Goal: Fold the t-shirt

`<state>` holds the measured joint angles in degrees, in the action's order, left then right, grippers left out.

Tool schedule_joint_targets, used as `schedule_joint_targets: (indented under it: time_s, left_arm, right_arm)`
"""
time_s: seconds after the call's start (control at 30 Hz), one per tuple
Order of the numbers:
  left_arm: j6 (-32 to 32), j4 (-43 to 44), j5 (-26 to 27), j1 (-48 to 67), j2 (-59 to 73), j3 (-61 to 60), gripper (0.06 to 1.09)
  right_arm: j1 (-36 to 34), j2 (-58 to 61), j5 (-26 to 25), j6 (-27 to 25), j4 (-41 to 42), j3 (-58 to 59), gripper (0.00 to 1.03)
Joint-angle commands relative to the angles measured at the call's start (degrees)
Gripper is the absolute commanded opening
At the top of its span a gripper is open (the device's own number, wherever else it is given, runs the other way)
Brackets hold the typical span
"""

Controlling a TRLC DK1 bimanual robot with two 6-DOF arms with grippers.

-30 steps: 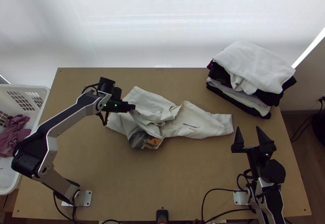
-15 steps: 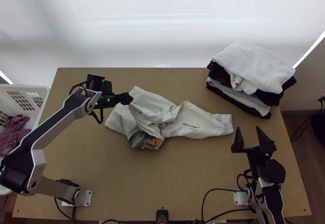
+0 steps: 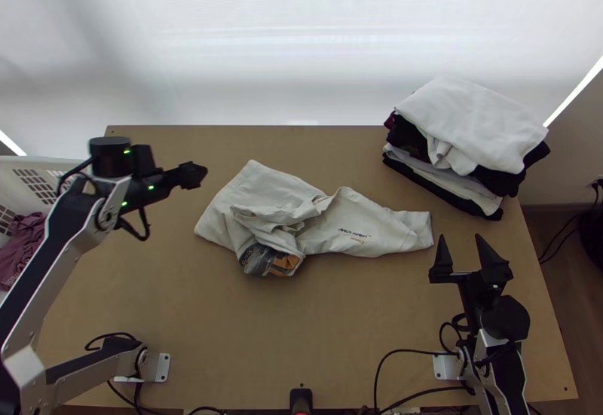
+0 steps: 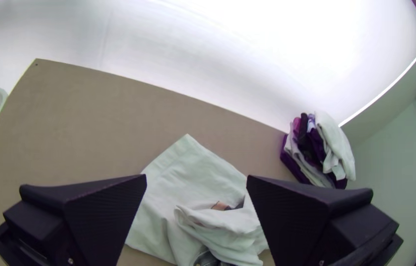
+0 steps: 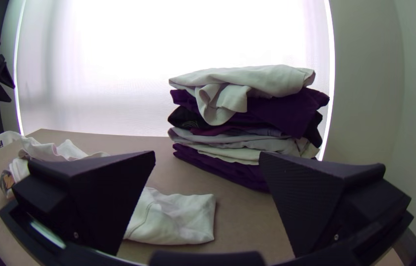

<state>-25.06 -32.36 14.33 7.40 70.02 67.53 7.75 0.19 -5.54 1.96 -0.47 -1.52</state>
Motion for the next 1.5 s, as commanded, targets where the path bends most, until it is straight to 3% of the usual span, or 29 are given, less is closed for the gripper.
schedule_joint_targets:
  time_s: [0.0, 0.43, 0.9, 1.07, 1.23, 1.47]
  left_arm:
    - [0.27, -2.36, -0.7, -4.94, -3.92, -3.89, 1.04]
    - [3.44, -7.98, -0.62, -21.81, -11.66, -13.47, 1.04]
    - [3.44, -10.18, -0.44, -23.66, -17.99, -15.58, 1.04]
    - [3.61, -8.86, -0.44, -21.46, -18.51, -16.29, 1.04]
    - [3.09, -5.96, -0.44, -17.68, -19.75, -17.17, 1.04]
    - [2.73, -3.32, -0.44, -15.4, -20.98, -17.25, 1.04]
  right_arm:
    - [-0.19, -0.27, 0.09, 0.94, 0.65, 1.08, 0.99]
    - [0.86, -0.27, 0.53, 1.12, 0.56, 1.17, 0.99]
    - [6.31, -0.27, 0.53, 2.09, 0.65, 1.17, 0.99]
    - [10.45, -0.36, 0.44, -4.68, 2.32, 0.02, 0.99]
    - [17.65, 1.92, 0.44, -16.9, 3.11, -4.11, 0.99]
    - [30.31, 21.52, 0.36, -30.61, 4.07, -16.59, 0.99]
